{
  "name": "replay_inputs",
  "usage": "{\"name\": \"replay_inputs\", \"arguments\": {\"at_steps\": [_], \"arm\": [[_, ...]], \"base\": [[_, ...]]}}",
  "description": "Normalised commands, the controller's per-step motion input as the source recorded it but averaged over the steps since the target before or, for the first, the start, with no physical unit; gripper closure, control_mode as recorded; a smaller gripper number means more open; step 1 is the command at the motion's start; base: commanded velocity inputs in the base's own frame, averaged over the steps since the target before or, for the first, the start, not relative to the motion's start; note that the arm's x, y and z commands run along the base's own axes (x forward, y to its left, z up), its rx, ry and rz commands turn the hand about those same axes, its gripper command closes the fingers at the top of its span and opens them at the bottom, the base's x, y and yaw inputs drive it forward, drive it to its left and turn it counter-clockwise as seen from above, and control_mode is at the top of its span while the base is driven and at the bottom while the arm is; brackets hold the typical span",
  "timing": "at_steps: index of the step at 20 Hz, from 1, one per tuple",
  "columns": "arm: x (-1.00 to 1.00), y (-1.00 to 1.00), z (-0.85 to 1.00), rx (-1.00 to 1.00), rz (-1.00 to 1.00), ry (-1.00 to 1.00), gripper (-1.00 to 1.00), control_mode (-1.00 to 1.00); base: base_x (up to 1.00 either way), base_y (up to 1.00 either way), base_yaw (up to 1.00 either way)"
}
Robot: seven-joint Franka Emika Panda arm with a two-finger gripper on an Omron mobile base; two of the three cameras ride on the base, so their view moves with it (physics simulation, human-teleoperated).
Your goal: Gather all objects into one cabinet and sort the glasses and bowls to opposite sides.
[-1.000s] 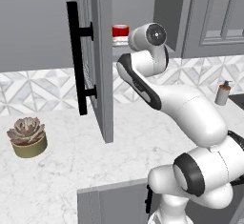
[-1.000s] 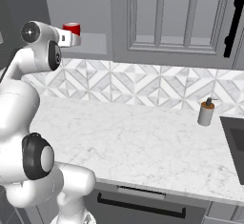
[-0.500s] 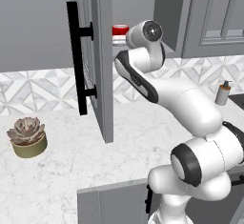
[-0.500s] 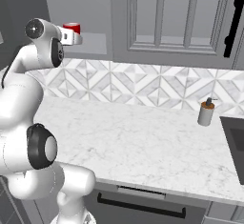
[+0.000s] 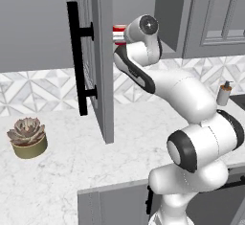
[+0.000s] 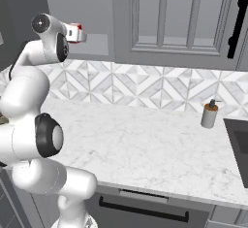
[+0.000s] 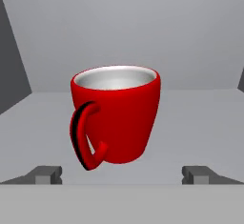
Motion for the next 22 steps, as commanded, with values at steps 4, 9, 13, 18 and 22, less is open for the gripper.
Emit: {"name": "replay_inputs", "arguments": {"at_steps": [4,9,13,18,22], "arm": [[0.23,0.07,0.00,0.00,0.00,0.00,-1.00,-1.00],[0.05,0.05,0.00,0.00,-0.01,0.00,-1.00,-1.00],[0.03,0.00,0.00,0.00,0.00,0.00,-1.00,-1.00],[0.14,0.01,0.00,0.00,0.00,0.00,-1.00,-1.00],[0.17,0.00,0.00,0.00,0.00,0.00,-1.00,-1.00]], "base": [[0.00,0.00,0.00],[0.00,0.00,0.00],[0.00,0.00,0.00],[0.00,0.00,0.00],[0.00,0.00,0.00]]}}
